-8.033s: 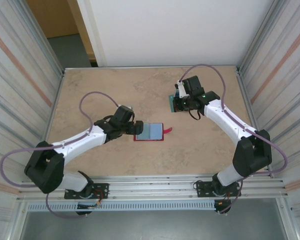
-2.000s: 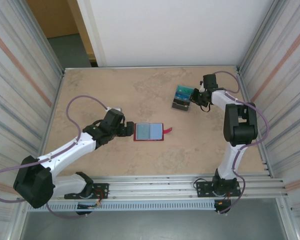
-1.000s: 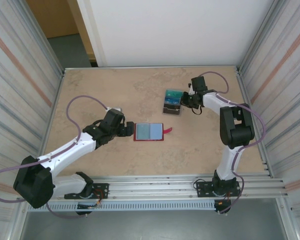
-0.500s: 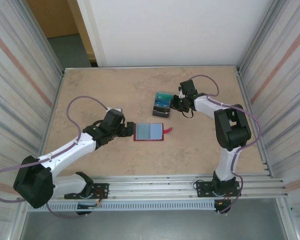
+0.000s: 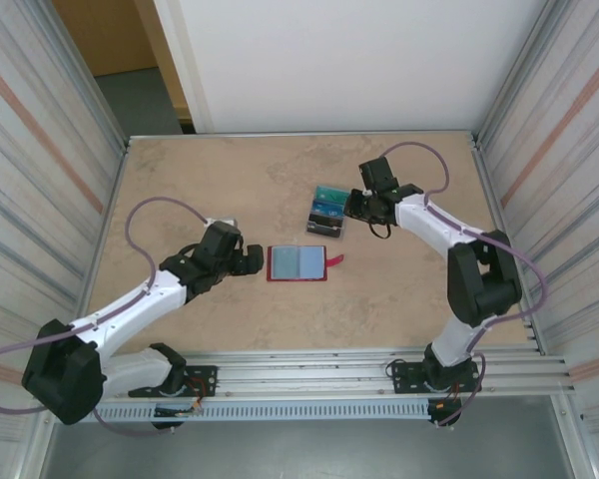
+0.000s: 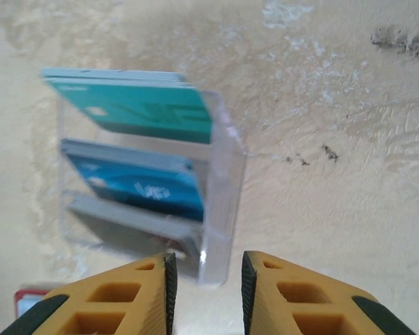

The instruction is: Take the credit cards out of the card holder

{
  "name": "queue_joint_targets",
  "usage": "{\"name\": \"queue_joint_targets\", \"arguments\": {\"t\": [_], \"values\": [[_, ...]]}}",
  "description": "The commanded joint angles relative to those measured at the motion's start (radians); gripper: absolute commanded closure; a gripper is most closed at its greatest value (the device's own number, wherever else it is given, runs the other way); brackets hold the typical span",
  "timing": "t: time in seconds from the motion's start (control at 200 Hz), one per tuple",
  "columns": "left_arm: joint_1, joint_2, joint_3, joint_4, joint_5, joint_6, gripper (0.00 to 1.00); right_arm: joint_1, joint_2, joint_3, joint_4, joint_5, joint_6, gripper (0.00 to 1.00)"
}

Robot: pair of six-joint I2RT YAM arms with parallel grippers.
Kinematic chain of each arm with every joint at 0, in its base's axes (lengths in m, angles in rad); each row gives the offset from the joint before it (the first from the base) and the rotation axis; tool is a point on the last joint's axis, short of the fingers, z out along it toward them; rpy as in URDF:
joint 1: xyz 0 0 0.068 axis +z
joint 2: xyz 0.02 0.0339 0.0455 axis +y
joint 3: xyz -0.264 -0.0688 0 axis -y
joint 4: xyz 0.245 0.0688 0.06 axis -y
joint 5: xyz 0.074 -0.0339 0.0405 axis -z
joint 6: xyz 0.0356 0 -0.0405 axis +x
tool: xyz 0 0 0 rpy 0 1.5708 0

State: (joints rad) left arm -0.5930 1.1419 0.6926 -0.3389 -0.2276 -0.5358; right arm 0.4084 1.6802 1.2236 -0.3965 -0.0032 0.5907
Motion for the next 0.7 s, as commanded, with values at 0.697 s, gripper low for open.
{"name": "queue_joint_targets", "arguments": {"t": [0.697], "values": [[0.191, -0.191, -0.156, -0.055, 0.011, -0.129, 0.01, 0.509, 0.266, 0.197, -0.145, 0.161, 0.035, 0.51]]}}
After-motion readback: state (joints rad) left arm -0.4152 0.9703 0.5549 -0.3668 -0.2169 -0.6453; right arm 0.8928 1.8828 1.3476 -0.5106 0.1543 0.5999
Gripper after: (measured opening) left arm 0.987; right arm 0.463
